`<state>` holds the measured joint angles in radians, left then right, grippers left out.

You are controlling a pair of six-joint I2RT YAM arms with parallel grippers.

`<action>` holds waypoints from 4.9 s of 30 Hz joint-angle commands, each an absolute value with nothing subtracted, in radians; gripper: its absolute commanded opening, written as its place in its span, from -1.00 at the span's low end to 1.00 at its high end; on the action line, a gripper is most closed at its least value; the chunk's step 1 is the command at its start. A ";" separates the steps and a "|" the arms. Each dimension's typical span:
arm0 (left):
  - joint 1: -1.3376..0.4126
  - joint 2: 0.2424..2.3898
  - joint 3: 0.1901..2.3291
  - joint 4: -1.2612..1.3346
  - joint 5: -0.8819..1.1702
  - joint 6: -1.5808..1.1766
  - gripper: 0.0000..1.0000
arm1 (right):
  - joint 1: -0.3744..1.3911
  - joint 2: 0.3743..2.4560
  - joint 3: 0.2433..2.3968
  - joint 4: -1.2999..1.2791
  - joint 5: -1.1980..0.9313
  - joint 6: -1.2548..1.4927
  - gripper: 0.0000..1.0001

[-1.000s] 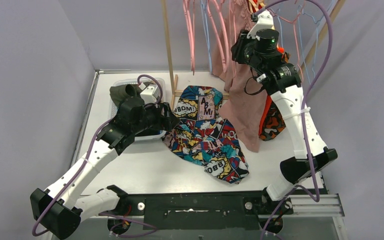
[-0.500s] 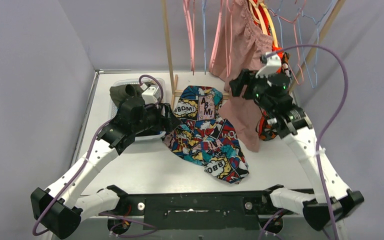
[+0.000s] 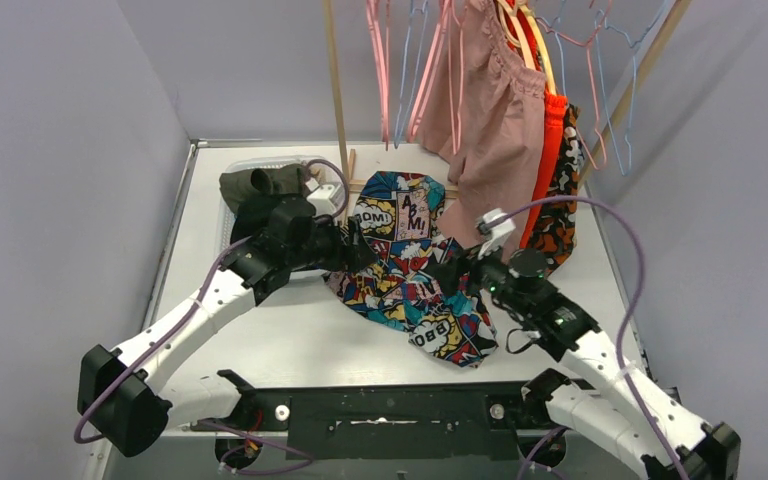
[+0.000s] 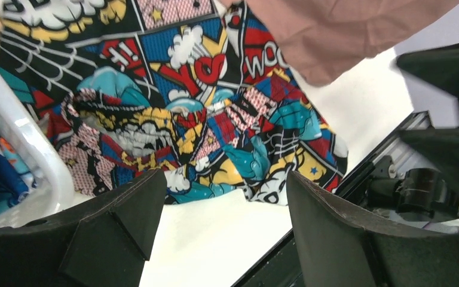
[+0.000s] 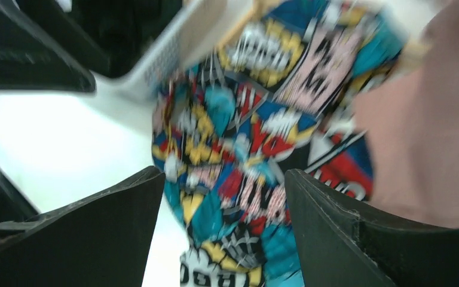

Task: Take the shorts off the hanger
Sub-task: Pick up the shorts at the center of the board.

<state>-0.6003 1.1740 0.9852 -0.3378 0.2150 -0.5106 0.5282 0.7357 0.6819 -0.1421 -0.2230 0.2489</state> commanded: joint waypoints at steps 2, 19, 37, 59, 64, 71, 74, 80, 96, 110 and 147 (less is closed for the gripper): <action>-0.669 1.177 0.935 -0.322 0.095 -0.558 0.46 | 0.717 0.831 0.560 0.007 0.025 0.341 0.61; -0.772 1.234 0.779 -0.101 0.062 -0.709 0.47 | 0.828 1.089 0.597 -0.425 0.422 0.879 0.65; -0.784 1.595 0.874 -0.021 0.062 -1.092 0.48 | 0.844 1.026 0.231 0.273 0.110 0.888 -0.70; -0.925 1.912 1.032 -0.208 -0.120 -1.060 -0.48 | 0.857 1.225 0.111 0.736 -0.112 0.864 -0.67; -0.873 1.843 0.921 -0.089 -0.026 -1.001 -1.00 | 0.852 1.272 0.126 0.746 -0.096 0.885 -0.58; -0.879 1.579 0.861 -0.012 0.004 -0.775 -1.00 | 0.842 1.195 0.194 0.441 0.108 0.988 -0.47; -0.873 1.486 0.871 -0.051 0.052 -0.711 -1.00 | 0.715 1.190 0.196 0.357 0.149 1.129 -0.62; -0.887 1.370 0.914 -0.152 0.320 -0.528 -1.00 | 0.608 1.238 0.312 0.543 -0.102 0.913 -0.46; -0.893 1.419 0.921 -0.382 0.314 -0.362 0.38 | 0.783 1.080 0.284 0.277 0.127 0.969 -0.01; -0.885 1.631 1.089 -0.410 -0.065 -0.498 0.63 | 0.796 0.614 0.208 -0.072 0.339 1.027 0.11; -0.970 1.205 1.204 -0.545 -0.523 -0.371 -1.00 | 0.799 0.626 0.211 -0.069 0.412 1.107 0.16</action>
